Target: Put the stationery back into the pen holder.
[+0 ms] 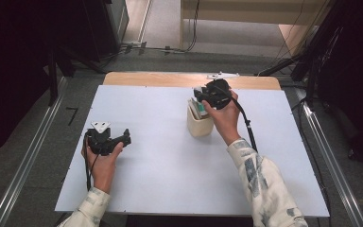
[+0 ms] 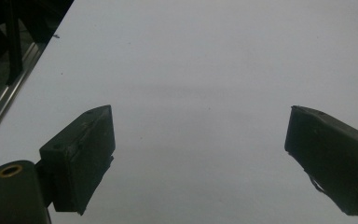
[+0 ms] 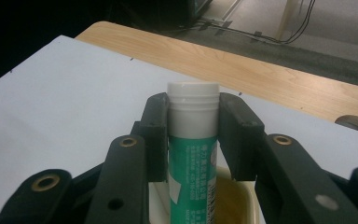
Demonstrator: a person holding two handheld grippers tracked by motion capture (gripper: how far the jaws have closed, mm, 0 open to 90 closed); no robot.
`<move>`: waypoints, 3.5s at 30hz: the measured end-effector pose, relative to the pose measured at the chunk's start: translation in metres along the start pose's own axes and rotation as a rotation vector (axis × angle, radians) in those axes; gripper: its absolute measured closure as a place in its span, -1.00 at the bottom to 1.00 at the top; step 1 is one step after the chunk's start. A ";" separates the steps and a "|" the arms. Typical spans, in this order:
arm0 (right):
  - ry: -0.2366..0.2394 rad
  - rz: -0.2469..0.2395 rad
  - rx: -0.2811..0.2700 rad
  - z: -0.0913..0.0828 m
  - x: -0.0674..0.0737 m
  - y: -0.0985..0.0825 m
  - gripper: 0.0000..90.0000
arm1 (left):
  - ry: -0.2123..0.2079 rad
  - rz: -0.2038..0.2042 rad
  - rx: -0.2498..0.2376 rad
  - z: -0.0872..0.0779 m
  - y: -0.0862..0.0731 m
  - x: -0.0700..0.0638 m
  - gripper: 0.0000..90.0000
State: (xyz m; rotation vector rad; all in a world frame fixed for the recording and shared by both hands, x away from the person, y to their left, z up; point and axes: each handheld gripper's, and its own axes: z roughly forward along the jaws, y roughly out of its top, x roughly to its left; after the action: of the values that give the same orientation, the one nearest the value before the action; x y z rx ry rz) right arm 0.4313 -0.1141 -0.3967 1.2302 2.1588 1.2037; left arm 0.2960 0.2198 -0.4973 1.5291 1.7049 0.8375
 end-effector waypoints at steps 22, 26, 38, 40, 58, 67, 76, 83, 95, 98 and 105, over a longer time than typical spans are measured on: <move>0.039 0.028 -0.003 -0.003 -0.013 -0.018 -0.23 | 0.001 0.005 0.001 0.000 0.000 -0.001 -0.79; 0.038 0.024 0.000 -0.002 -0.013 -0.020 -0.36 | 0.000 0.005 0.001 0.001 0.000 -0.001 -0.79; 0.042 0.012 -0.027 -0.007 -0.013 -0.025 -0.62 | 0.001 0.007 0.002 0.001 -0.001 -0.002 -0.79; 0.051 0.015 -0.028 -0.008 -0.013 -0.025 -0.65 | 0.000 0.009 0.006 0.001 -0.001 -0.002 -0.79; 0.061 -0.002 -0.031 -0.016 -0.011 -0.030 -0.70 | 0.001 0.010 0.008 0.001 -0.001 -0.003 -0.79; 0.063 -0.002 -0.028 -0.017 -0.011 -0.032 -0.70 | 0.000 0.009 0.008 0.001 -0.001 -0.003 -0.79; 0.066 -0.003 -0.028 -0.020 -0.009 -0.034 -0.70 | 0.000 0.010 0.007 0.001 -0.001 -0.003 -0.79; 0.067 -0.002 -0.034 -0.022 -0.009 -0.035 -0.70 | -0.002 0.012 0.005 0.001 -0.001 -0.004 -0.79; 0.074 -0.009 -0.033 -0.027 -0.008 -0.040 -0.70 | -0.002 0.013 0.004 0.001 -0.001 -0.005 -0.79; 0.079 -0.006 -0.036 -0.028 -0.008 -0.041 -0.70 | -0.002 0.015 0.005 0.001 -0.001 -0.005 -0.79; 0.077 -0.006 -0.038 -0.031 -0.010 -0.045 -0.70 | -0.002 0.017 0.006 0.001 -0.001 -0.005 -0.79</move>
State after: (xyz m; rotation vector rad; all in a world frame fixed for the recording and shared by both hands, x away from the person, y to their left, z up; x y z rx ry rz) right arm 0.3929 -0.1486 -0.4170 1.1787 2.1826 1.3035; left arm 0.2969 0.2148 -0.4983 1.5501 1.6965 0.8401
